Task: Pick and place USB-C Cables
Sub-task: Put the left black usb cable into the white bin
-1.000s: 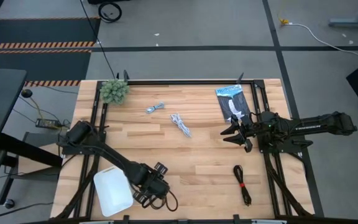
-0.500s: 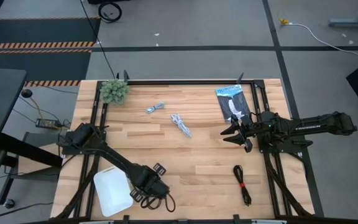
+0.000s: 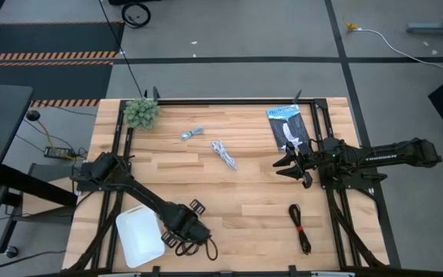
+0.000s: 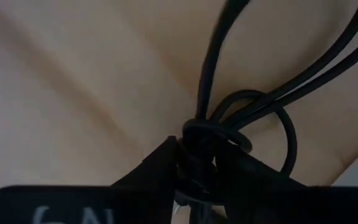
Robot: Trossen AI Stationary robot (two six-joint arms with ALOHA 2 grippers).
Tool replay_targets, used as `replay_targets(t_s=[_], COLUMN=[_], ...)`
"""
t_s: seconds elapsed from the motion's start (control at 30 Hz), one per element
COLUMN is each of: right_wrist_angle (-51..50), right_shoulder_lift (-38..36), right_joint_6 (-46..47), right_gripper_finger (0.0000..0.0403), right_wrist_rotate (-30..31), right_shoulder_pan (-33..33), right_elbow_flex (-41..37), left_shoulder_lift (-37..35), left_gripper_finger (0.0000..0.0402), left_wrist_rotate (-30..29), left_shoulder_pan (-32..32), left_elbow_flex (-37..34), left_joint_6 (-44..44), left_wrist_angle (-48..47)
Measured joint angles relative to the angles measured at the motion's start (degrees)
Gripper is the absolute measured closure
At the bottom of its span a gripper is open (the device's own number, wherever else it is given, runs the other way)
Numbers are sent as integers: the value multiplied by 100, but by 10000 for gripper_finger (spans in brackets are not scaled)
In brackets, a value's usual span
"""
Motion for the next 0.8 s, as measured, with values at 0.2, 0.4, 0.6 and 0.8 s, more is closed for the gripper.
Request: replay_targets(t_s=[0.2, 0.4, 0.6, 0.8], right_wrist_angle=[2, 1, 1, 2], right_shoulder_lift=[0, 2, 1, 0], right_joint_6=[-1, -1, 1, 0], right_gripper_finger=[243, 243, 243, 243], right_wrist_rotate=[0, 0, 0, 0], right_shoulder_pan=[0, -1, -1, -1], right_elbow_flex=[0, 0, 0, 0], left_shoulder_lift=[-2, -20, -24, -24], left_gripper_finger=[302, 325, 344, 358], left_wrist_rotate=[-281, -289, 15, 515], left_shoulder_pan=[6, -118, -561, -1166], left_elbow_flex=[1077, 2199, 2550, 2526], left_joint_6=[-981, -2116, -2840, -3041], left_wrist_angle=[-1201, -2456, -3637, -3615])
